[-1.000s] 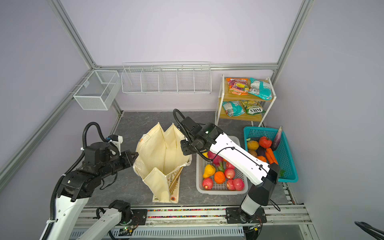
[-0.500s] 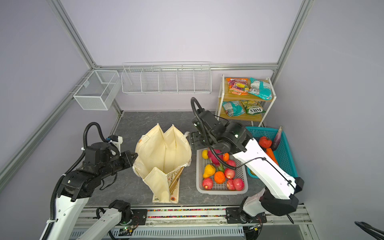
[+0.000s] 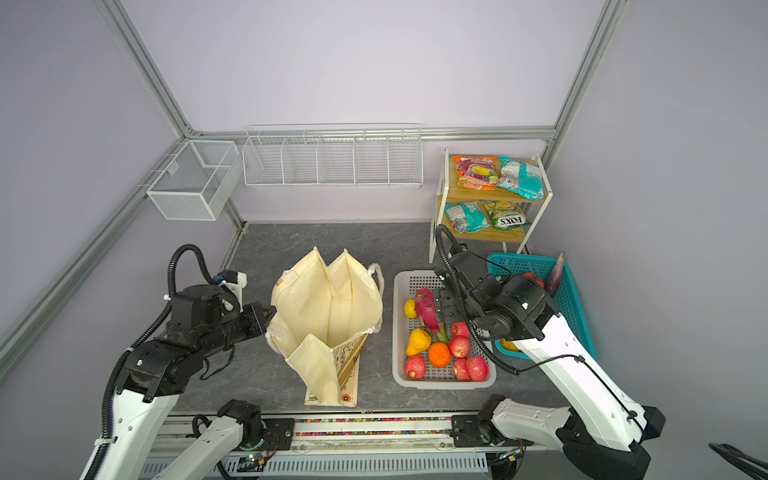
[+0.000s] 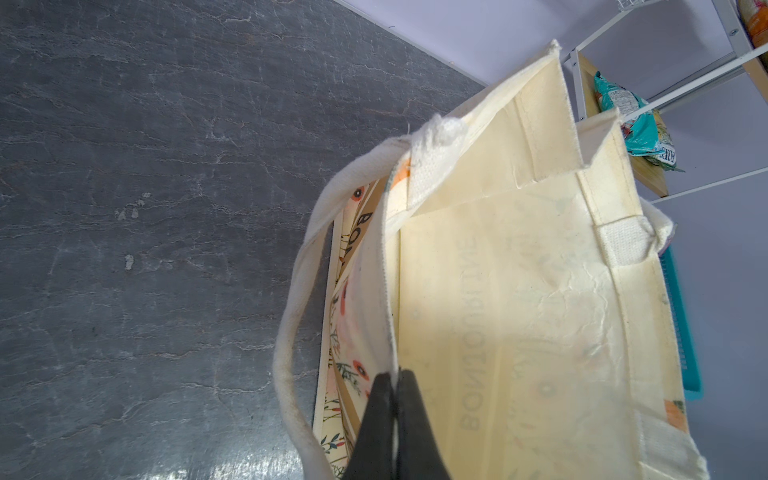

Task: Place the food into the grocery bag and tie it
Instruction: 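Release the bag with the right gripper and move it over the white basket, then lower the right gripper onto a red apple at the basket's near edge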

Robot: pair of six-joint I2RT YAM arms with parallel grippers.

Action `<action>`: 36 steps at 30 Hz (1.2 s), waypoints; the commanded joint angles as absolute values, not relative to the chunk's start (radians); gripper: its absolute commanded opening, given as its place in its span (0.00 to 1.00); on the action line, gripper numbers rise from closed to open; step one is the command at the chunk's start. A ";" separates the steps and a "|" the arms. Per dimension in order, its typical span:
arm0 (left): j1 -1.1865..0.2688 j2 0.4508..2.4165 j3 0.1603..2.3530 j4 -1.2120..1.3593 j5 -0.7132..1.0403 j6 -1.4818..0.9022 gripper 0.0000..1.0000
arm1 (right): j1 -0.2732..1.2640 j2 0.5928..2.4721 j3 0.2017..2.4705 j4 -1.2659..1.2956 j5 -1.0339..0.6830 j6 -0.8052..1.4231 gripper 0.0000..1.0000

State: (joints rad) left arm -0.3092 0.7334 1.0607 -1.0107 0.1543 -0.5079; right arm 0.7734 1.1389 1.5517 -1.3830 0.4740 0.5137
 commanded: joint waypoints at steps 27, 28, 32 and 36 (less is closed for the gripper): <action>-0.307 0.719 1.029 -1.061 0.152 -0.469 0.00 | 0.686 1.061 1.160 -1.451 0.465 0.894 0.92; -0.307 0.719 1.027 -1.061 0.152 -0.470 0.00 | 0.686 1.029 1.140 -1.451 0.462 0.928 0.92; -0.306 0.717 1.025 -1.060 0.153 -0.472 0.00 | 0.687 0.947 1.101 -1.494 0.490 1.097 0.94; -0.306 0.715 1.022 -1.057 0.151 -0.472 0.00 | 0.685 0.917 1.083 -1.510 0.496 1.217 0.96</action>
State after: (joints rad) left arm -0.3077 0.7204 1.0412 -1.0077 0.1535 -0.4873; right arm 0.6888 0.9226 1.1049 -1.4681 0.4694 1.0489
